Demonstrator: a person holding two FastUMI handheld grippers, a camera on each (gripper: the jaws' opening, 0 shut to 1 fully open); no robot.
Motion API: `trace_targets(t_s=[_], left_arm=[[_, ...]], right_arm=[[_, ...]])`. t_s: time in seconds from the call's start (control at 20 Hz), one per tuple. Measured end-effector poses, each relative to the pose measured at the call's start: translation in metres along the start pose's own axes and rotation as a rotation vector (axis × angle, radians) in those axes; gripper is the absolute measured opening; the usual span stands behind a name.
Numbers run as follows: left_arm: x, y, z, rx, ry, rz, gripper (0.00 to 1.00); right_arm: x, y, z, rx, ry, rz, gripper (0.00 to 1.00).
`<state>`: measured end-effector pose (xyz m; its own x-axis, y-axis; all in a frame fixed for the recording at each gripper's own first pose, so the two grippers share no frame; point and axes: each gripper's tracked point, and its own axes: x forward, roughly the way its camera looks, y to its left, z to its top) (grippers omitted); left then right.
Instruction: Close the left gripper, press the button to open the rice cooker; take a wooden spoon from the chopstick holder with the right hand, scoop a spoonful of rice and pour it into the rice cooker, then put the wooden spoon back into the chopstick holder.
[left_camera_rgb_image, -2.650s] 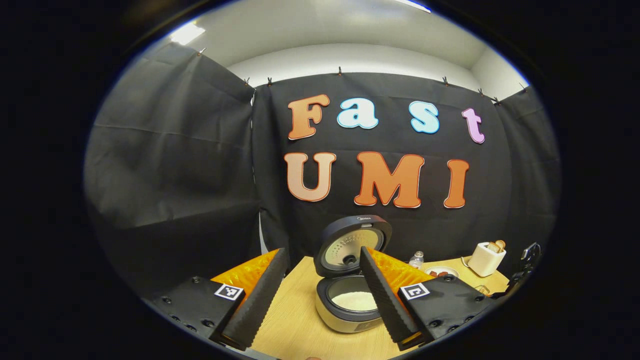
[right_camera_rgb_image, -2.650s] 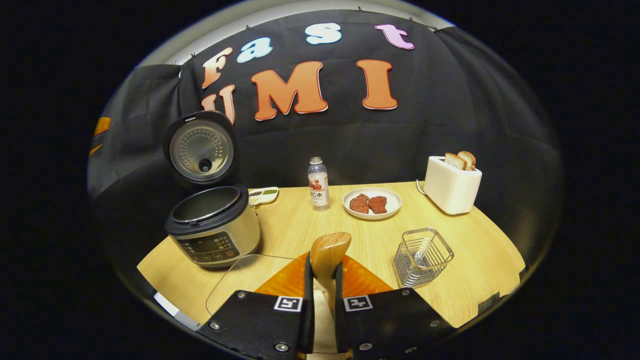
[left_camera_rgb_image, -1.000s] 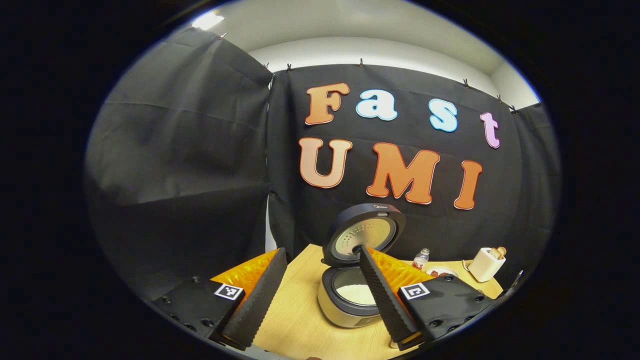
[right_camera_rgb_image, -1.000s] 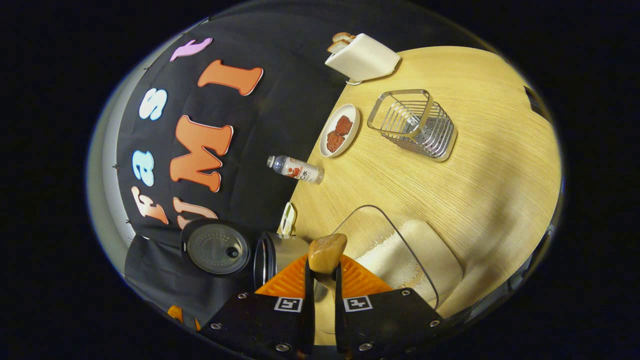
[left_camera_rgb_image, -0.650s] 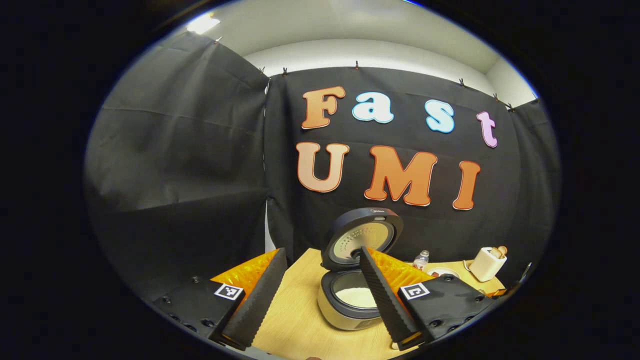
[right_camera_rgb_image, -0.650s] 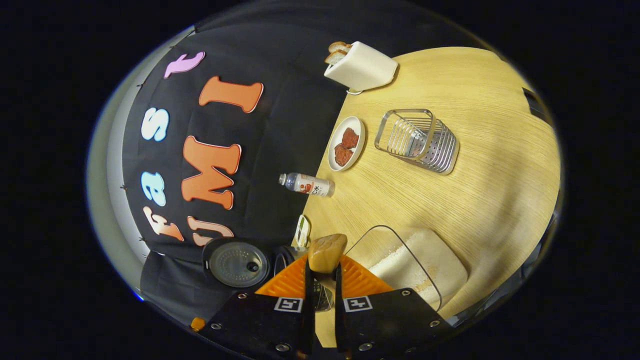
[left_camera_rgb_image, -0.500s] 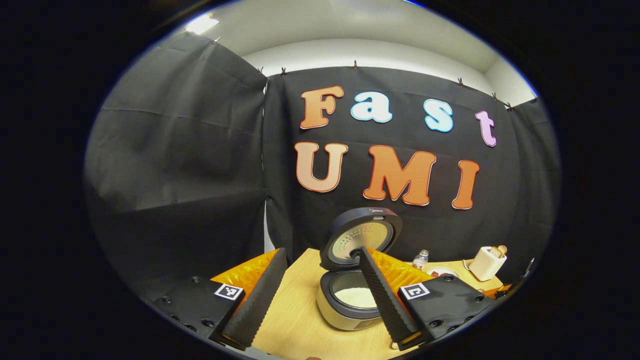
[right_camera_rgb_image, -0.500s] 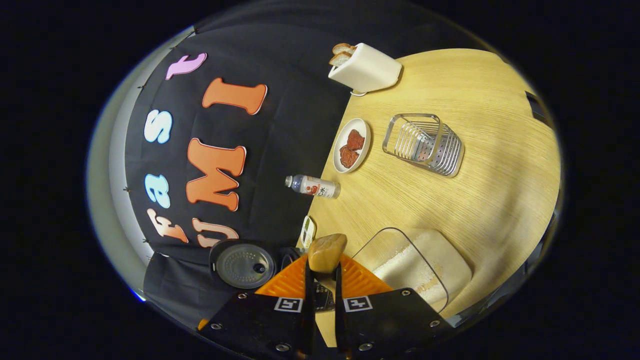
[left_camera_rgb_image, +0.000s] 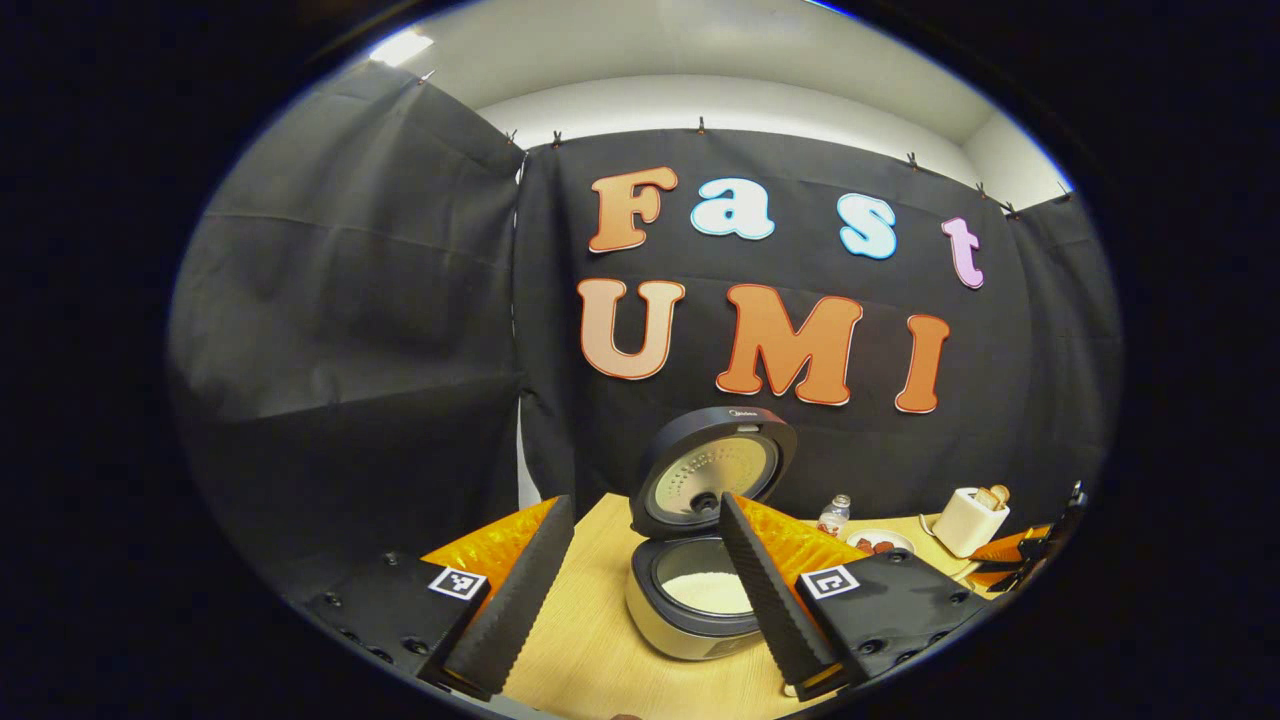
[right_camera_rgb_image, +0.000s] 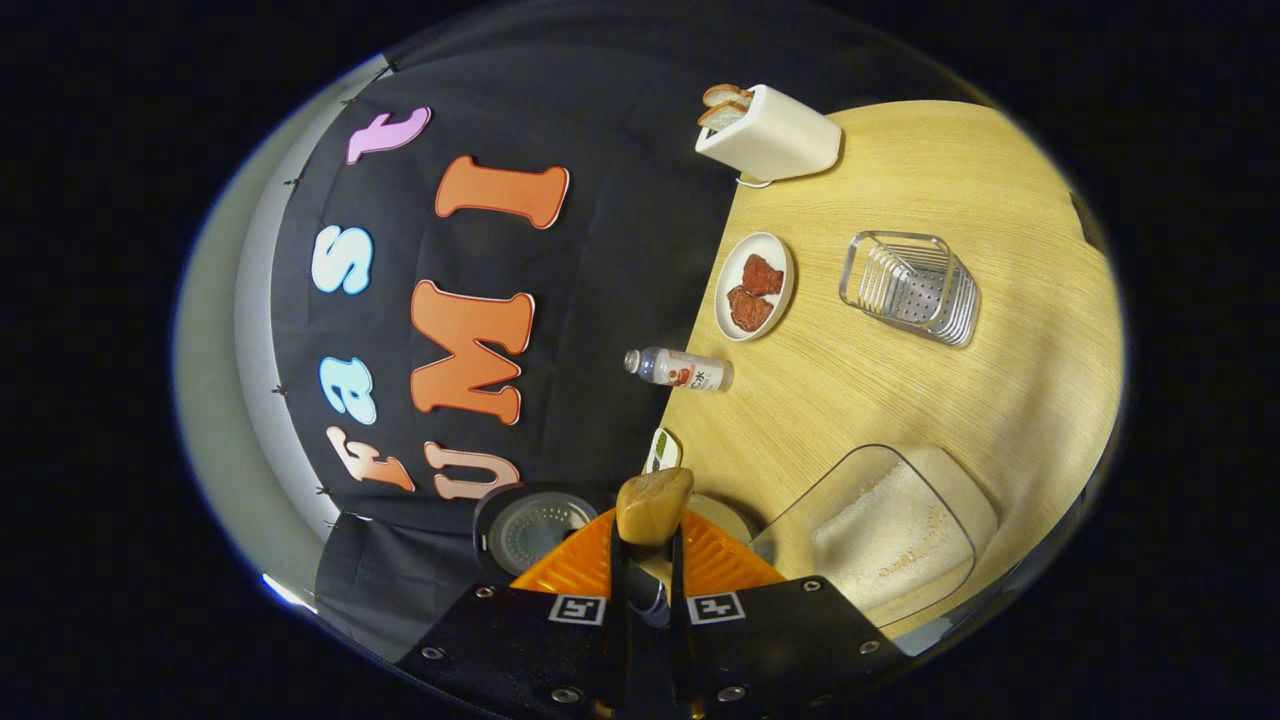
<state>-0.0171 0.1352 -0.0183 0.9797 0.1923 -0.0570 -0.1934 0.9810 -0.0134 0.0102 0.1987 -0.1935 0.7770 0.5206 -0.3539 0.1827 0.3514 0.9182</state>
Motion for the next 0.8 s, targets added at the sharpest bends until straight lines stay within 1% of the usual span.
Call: trace_targets(t_s=[0.3,0.5,0.55,0.65,0.8], left_arm=[[0.001,-0.011,0.001,0.006,-0.021,-0.044,1.00],[0.000,-0.010,-0.001,0.027,-0.028,-0.061,1.00],[0.000,-0.010,-0.001,0.030,-0.032,-0.065,0.96],[-0.001,-0.010,-0.005,0.031,-0.030,-0.079,1.00],[-0.002,-0.007,-0.009,0.044,-0.019,-0.084,0.98]], right_arm=[[0.022,0.042,-0.003,-0.005,0.017,0.038,0.16],[0.043,0.069,-0.011,-0.007,0.040,0.067,0.16],[0.051,0.075,-0.015,-0.010,0.045,0.071,0.16],[0.061,0.088,-0.020,-0.012,0.060,0.082,0.16],[0.080,0.107,-0.027,-0.035,0.065,0.099,0.16]])
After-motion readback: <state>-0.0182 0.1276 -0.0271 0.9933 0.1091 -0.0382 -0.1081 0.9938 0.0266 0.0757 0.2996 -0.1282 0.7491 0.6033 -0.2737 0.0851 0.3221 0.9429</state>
